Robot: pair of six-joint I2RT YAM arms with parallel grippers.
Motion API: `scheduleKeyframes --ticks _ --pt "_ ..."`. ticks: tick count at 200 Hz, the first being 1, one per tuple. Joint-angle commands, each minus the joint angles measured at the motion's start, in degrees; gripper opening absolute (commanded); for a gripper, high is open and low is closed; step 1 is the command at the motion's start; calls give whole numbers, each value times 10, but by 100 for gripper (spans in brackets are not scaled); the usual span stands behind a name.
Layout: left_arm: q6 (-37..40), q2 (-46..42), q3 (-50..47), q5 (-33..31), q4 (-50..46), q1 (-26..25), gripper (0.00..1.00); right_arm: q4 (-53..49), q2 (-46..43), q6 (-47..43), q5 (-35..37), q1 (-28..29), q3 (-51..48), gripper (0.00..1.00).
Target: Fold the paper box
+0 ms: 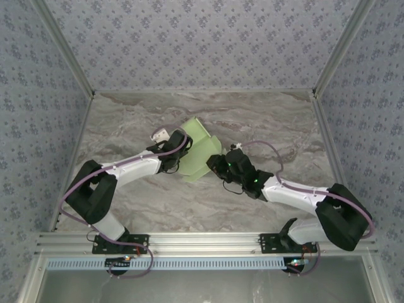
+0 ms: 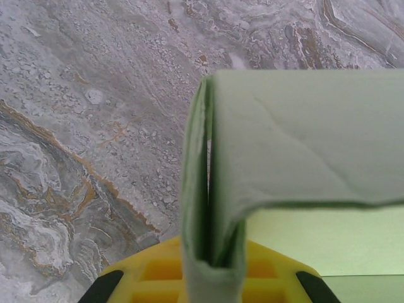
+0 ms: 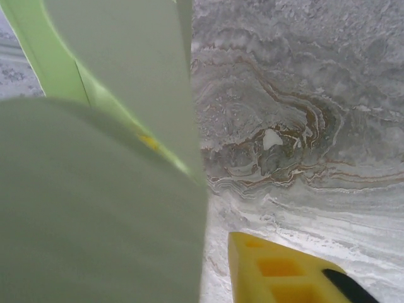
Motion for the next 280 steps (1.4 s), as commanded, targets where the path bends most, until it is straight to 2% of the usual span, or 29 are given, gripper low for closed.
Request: scheduleKeyframes --ticks 1,41,62,96,122,161,199,228,253,280 --pt "-11 -19 -7 21 18 -2 17 -63 2 -17 31 -3 39 12" --pt "10 -51 -41 65 61 0 57 -164 -1 -109 31 -48 73 7" --pt "27 -81 -58 85 60 2 66 -228 -8 -169 11 -80 97 7" --pt "66 -158 -88 87 37 10 75 -366 -35 -321 -14 -140 145 6" --pt "141 -218 -95 93 17 34 78 -474 -38 -480 -69 -179 201 6" --pt "256 -258 -104 146 36 66 79 -652 5 -661 -99 -197 314 9" --pt "278 -232 -126 231 87 73 78 -790 86 -782 -71 -194 437 10" --pt "269 -215 -142 254 109 73 78 -825 115 -870 -20 -178 480 12" --pt "277 -212 -157 266 135 73 78 -831 129 -986 33 -146 494 17" --pt "272 -202 -173 268 161 74 78 -813 158 -1116 40 -118 503 19"
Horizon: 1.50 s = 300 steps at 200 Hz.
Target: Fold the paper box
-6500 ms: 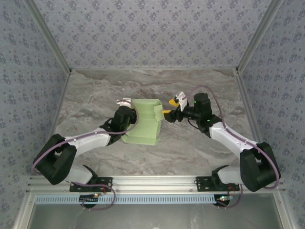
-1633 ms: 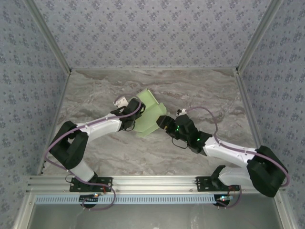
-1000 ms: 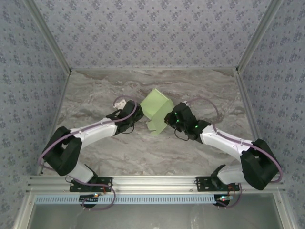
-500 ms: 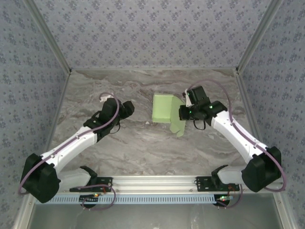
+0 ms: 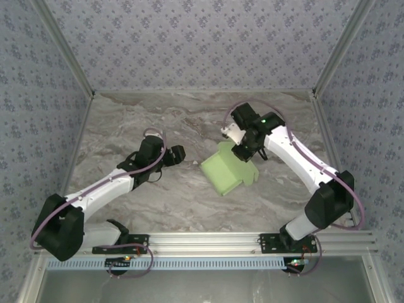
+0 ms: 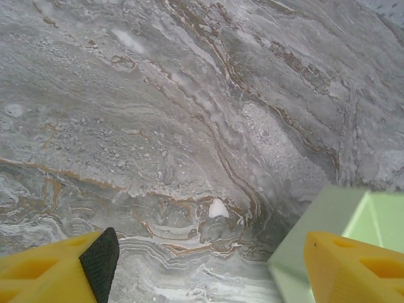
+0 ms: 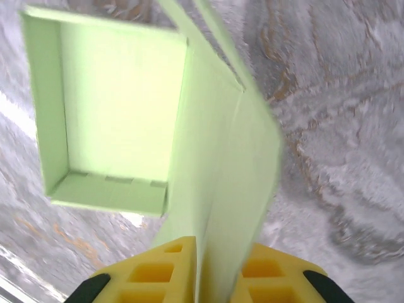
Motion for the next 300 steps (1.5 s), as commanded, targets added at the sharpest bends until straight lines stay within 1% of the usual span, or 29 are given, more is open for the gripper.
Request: scheduleKeyframes --ticks 1,17,23,40,58,75,81,87,94,106,124,139,148,158,165,182,206,217,230,252,261,272,285,292,300 --pt "7 11 -10 17 47 4 78 -16 29 -166 35 22 23 18" --pt "-3 27 -15 22 56 7 78 5 65 -196 56 36 47 15" --pt "-10 33 -18 24 62 10 78 11 79 -207 61 41 56 12" --pt "-32 51 -31 41 89 20 78 38 114 -233 85 66 72 12" --pt "-43 61 -46 56 116 28 78 60 133 -252 64 88 89 12" --pt "-40 56 -58 53 125 32 78 81 135 -268 52 107 97 13" --pt "-39 52 -63 49 127 34 78 93 131 -275 60 114 96 15" --pt "-37 45 -69 44 128 35 78 110 127 -284 75 121 90 21" --pt "-34 35 -77 38 133 37 78 127 120 -296 89 129 82 21" --pt "-27 18 -91 30 142 37 78 146 104 -310 89 136 74 23" --pt "-11 -8 -102 28 144 37 78 188 75 -318 109 140 56 42" --pt "5 -28 -108 34 148 37 78 210 49 -319 118 139 44 48" --pt "17 -36 -114 44 160 37 78 216 32 -298 113 134 42 51" --pt "29 -42 -120 56 170 35 78 220 9 -252 94 123 38 55" --pt "32 -44 -123 60 175 33 78 211 -9 -219 60 111 36 57" --pt "41 -40 -133 80 196 23 78 224 -67 -117 -10 69 -4 58" --pt "68 -48 -144 95 198 -4 78 304 -189 13 -119 -5 -143 58" --pt "85 -60 -150 97 193 -21 78 336 -247 60 -170 -35 -226 59" --pt "100 -77 -158 96 183 -37 77 353 -308 92 -190 -54 -291 62" --pt "109 -118 -173 87 152 -46 77 346 -385 126 -178 -65 -359 70" --pt "115 -140 -180 83 137 -47 77 333 -406 125 -171 -68 -377 71" --pt "129 -171 -194 83 128 -49 77 320 -422 97 -181 -68 -396 72" --pt "161 -209 -216 80 127 -58 76 314 -431 33 -216 -69 -424 75" --pt "176 -225 -227 75 126 -62 76 324 -430 6 -229 -68 -438 76" --pt "186 -244 -239 73 124 -64 76 351 -425 5 -227 -68 -453 78"
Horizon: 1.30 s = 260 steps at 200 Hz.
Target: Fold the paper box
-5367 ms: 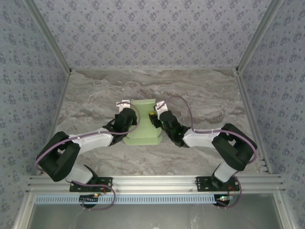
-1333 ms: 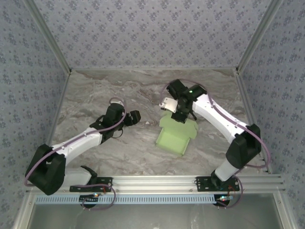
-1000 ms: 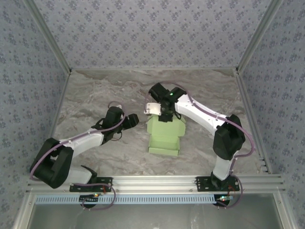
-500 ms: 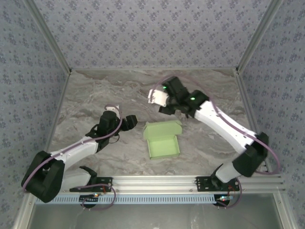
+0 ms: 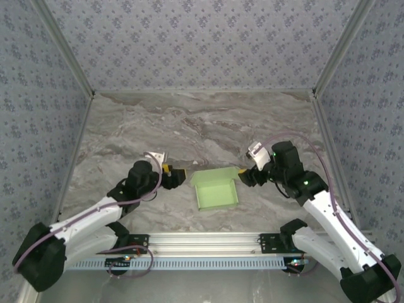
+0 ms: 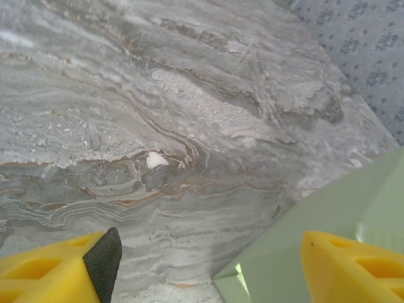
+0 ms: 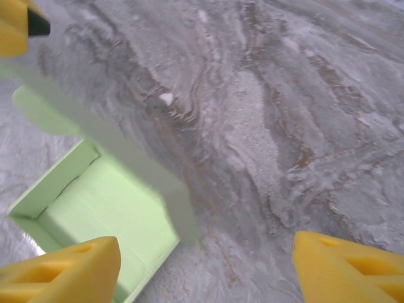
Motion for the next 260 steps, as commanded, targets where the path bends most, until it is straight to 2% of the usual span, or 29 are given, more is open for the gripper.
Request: scheduleKeyframes --ticks 1,40,64,91,119,150,165,190,214,240,260 --pt "61 -46 -30 -8 -21 -11 76 31 3 -50 -48 -1 -40 78" --pt "92 -88 -57 3 1 -55 76 152 93 -62 -96 -28 -69 75" --pt "111 -71 -41 -1 5 -78 76 190 151 -51 -108 -39 -60 64" --pt "115 -15 -13 6 14 -85 76 216 171 -54 -130 -39 -60 54" --pt "96 36 -6 -2 58 -95 72 231 170 -65 -146 -35 -71 35" --pt "80 51 1 -50 58 -95 72 293 165 -35 -103 -21 -94 11" --pt "71 45 8 -90 40 -94 73 349 162 -15 -76 -4 -112 6" --pt "71 39 20 -118 32 -82 74 419 174 -1 -1 18 -117 6" --pt "59 51 31 -120 39 -41 74 438 215 1 17 19 -80 6" --pt "44 87 44 -79 52 20 74 459 266 4 15 14 -47 6" --pt "54 120 55 -60 64 35 74 460 292 11 0 9 -34 16"
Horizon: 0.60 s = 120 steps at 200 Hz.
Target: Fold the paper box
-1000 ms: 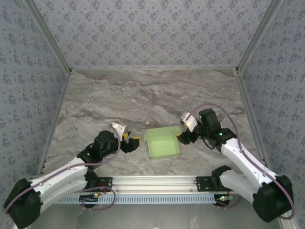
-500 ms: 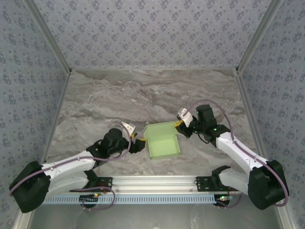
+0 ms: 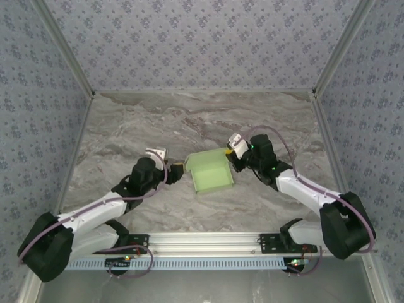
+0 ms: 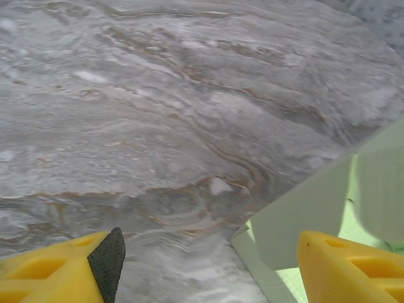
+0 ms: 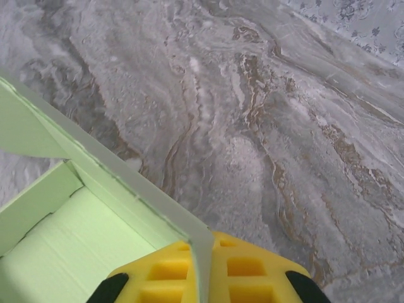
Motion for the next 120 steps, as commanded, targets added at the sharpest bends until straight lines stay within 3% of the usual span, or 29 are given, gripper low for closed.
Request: scheduleKeyframes --ticks 1,14,47,83,120 --pt "-1 30 25 32 27 16 74 30 23 16 2 -6 28 17" --pt "3 47 33 49 30 16 74 27 23 20 -10 -8 23 28" --pt "-2 68 34 96 56 15 74 -12 -10 34 -46 -42 -1 42" --pt "23 98 52 94 66 14 74 -48 0 48 -105 -57 -5 43" --pt "42 157 101 61 72 15 72 -15 17 108 -100 -41 -8 38"
